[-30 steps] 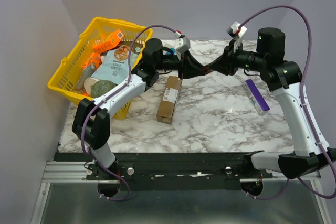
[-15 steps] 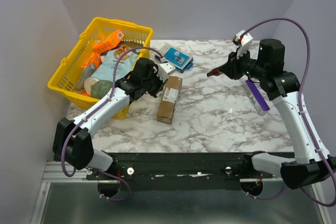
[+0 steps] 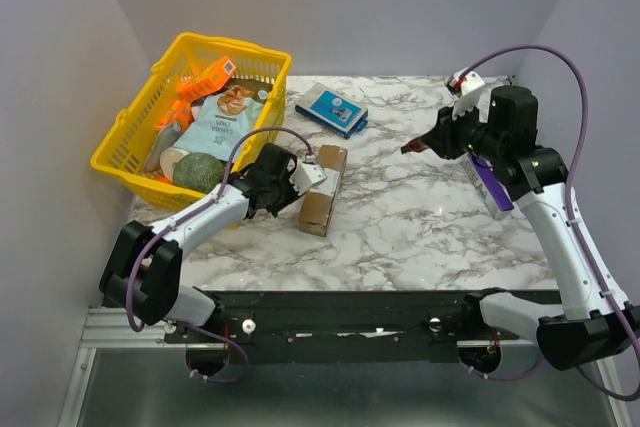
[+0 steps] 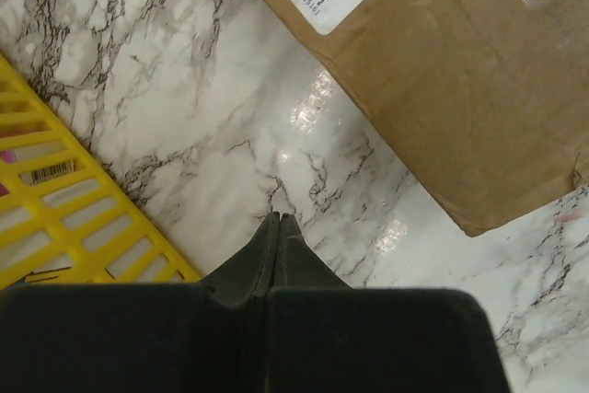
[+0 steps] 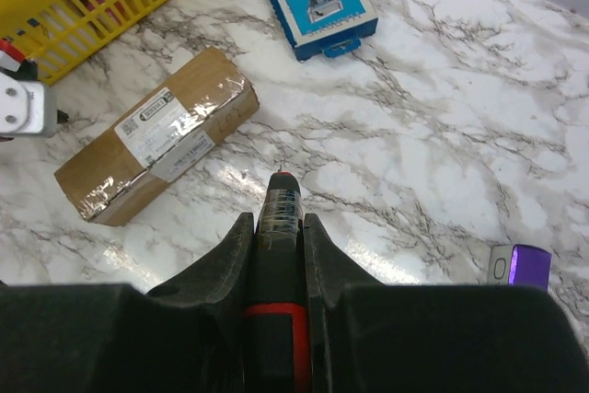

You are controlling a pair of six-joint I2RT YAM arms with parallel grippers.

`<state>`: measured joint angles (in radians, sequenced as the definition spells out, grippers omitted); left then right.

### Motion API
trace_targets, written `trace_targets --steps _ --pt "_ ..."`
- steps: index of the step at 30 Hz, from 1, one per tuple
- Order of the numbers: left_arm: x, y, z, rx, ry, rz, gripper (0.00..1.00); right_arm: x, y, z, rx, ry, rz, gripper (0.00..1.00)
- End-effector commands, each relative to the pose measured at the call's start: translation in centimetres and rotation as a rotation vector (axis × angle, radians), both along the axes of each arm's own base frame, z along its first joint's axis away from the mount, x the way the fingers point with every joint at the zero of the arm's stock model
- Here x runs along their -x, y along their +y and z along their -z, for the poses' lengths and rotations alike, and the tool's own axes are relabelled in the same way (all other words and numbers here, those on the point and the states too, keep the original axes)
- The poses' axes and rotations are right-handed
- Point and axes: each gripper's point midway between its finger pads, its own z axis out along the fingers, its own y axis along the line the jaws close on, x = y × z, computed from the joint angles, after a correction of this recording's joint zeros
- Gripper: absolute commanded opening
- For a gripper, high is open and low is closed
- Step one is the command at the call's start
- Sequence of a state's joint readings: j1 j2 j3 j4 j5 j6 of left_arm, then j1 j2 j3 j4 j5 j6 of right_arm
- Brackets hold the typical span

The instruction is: Unpack the express box

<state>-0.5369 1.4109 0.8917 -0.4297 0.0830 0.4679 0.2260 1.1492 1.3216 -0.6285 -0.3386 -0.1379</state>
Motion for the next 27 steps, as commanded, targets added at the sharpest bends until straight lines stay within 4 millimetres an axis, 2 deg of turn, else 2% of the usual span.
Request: trace_targets --steps 1,5,6,10,11,13,16,17,19,20,21,22,23,24,25,26,27 --pt "0.0 -3.8 -0.2 0.073 -0.063 0.199 0.00 -1.1 -1.9 0.5 0.040 -0.035 0.121 0.01" --pt "1.7 -8.0 -0.7 0.160 -0.056 0.340 0.00 -0.7 -2.0 0.5 0.049 -0.039 0.113 0.00" --pt "3.0 -9.7 -1.1 0.203 -0.032 0.399 0.00 -0.6 -2.0 0.4 0.049 -0.041 0.111 0.00" --pt "7.1 -13.8 -2.4 0.295 0.034 0.652 0.00 -0.4 -2.5 1.1 0.066 -0.037 0.129 0.00" --pt "7.1 -14.2 -2.7 0.300 0.027 0.656 0.00 -0.4 -2.5 1.3 0.070 -0.034 0.131 0.00" --pt "6.4 -13.8 -2.5 0.289 0.036 0.596 0.00 -0.4 -2.6 1.3 0.074 -0.032 0.134 0.00" --pt "6.4 -11.5 -2.0 0.239 0.051 0.585 0.00 -0.6 -2.6 1.3 0.076 -0.032 0.128 0.00" --pt "6.7 -9.7 -1.5 0.234 0.095 0.557 0.00 -0.6 -2.5 1.4 0.079 -0.029 0.124 0.00" --pt "7.0 -8.7 -3.3 0.275 0.084 0.535 0.03 -0.8 -2.4 1.1 0.077 -0.033 0.121 0.00" --pt "6.0 -8.4 -4.5 0.308 0.078 0.435 0.05 -0.9 -2.2 1.3 0.080 -0.030 0.109 0.00" --pt "5.4 -8.5 -6.3 0.340 0.040 0.382 0.16 -1.0 -1.9 1.1 0.078 -0.034 0.088 0.00" --pt "4.4 -8.5 -7.5 0.355 0.010 0.329 0.23 -1.2 -1.7 0.6 0.076 -0.045 0.074 0.01" --pt "1.6 -8.4 -10.0 0.383 -0.073 0.176 0.30 -1.5 -1.4 0.8 0.083 -0.033 0.056 0.01" --pt "-0.1 -8.2 -10.7 0.385 -0.105 0.075 0.43 -1.6 -1.2 0.7 0.080 -0.032 0.044 0.01" --pt "-1.8 -8.0 -11.5 0.389 -0.133 -0.017 0.46 -1.9 -1.1 0.6 0.079 -0.027 0.044 0.01" --pt "-3.5 -8.2 -14.2 0.411 -0.167 -0.090 0.48 -2.2 -1.0 -0.1 0.075 -0.037 0.046 0.00" --pt "-5.3 -7.8 -12.5 0.359 -0.134 -0.213 0.49 -2.7 -1.0 0.2 0.072 -0.022 0.061 0.01"
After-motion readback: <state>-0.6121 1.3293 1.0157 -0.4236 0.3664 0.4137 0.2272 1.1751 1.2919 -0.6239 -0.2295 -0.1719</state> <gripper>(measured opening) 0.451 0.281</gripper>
